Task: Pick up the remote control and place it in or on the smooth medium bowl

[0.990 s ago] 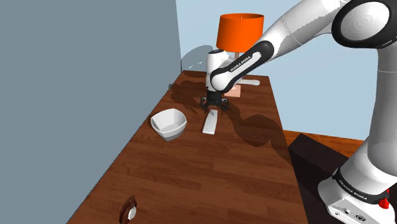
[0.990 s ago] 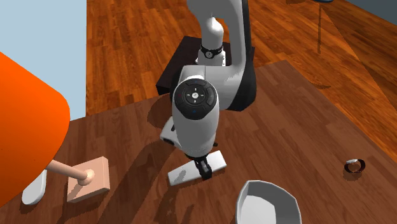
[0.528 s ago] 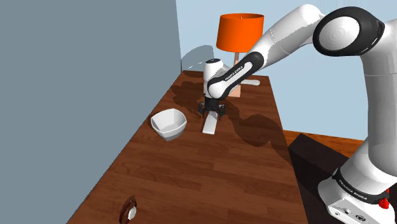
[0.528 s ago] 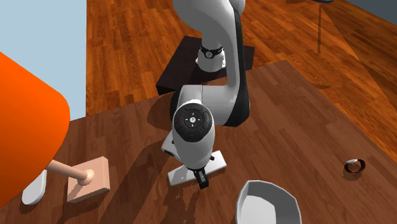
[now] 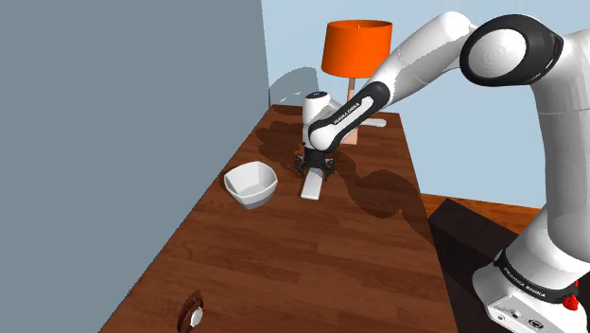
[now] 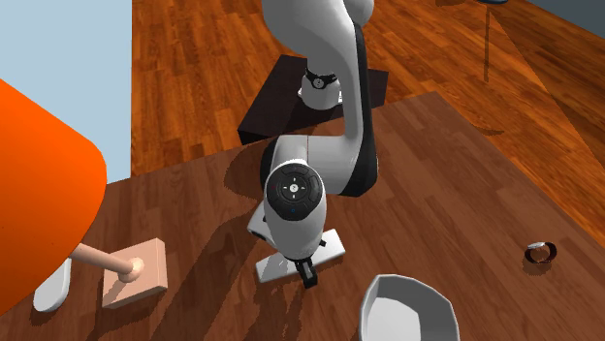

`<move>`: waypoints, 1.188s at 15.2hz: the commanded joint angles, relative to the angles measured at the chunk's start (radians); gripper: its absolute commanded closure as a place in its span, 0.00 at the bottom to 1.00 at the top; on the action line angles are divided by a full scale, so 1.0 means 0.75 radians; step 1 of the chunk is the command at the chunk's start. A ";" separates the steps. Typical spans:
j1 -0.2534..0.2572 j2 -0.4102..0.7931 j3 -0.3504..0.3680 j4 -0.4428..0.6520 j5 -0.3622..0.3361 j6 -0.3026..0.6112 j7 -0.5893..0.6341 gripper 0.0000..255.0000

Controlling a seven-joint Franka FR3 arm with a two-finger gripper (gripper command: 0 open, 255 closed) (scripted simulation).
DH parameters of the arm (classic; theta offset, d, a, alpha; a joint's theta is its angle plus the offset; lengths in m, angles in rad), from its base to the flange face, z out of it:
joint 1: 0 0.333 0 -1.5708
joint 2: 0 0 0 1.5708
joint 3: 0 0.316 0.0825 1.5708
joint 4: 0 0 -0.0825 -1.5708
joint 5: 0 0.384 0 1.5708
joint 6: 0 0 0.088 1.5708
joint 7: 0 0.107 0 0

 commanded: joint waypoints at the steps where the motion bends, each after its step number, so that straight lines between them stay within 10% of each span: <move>1: 0.000 0.000 0.000 0.000 0.000 0.000 0.000 0.00; 2: 0.000 0.000 0.000 0.000 0.000 0.000 0.000 1.00; 18: -0.012 -0.089 0.017 -0.001 0.023 -0.088 -0.014 1.00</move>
